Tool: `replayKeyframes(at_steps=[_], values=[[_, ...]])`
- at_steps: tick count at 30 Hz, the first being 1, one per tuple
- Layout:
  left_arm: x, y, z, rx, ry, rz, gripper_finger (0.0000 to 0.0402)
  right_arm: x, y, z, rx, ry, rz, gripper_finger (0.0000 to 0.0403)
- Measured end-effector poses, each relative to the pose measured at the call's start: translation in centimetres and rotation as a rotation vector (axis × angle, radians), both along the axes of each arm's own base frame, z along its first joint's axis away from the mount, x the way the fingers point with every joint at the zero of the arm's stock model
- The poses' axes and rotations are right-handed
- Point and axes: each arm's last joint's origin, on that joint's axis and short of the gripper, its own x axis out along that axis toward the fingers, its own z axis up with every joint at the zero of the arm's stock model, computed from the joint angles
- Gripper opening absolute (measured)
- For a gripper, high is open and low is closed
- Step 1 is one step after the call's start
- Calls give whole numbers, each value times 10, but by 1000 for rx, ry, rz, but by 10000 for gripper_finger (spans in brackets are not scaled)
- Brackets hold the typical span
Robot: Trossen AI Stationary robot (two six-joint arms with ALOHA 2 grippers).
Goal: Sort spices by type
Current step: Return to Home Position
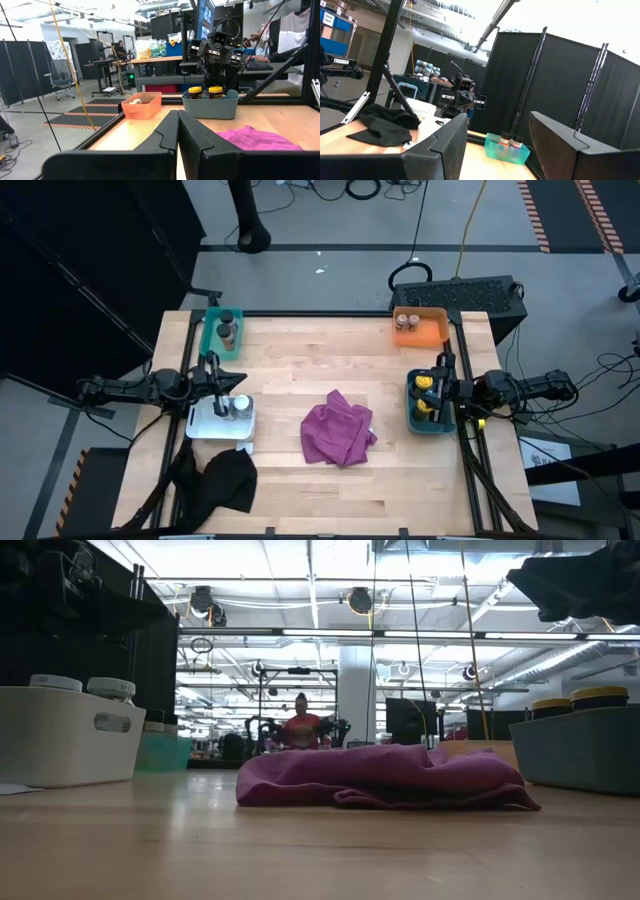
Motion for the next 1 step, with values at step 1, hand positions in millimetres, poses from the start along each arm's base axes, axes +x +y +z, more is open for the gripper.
replayKeyframes(at_steps=[1], values=[[0,0,0,0,0,0,11,0,0,0,0,0,0,196]])
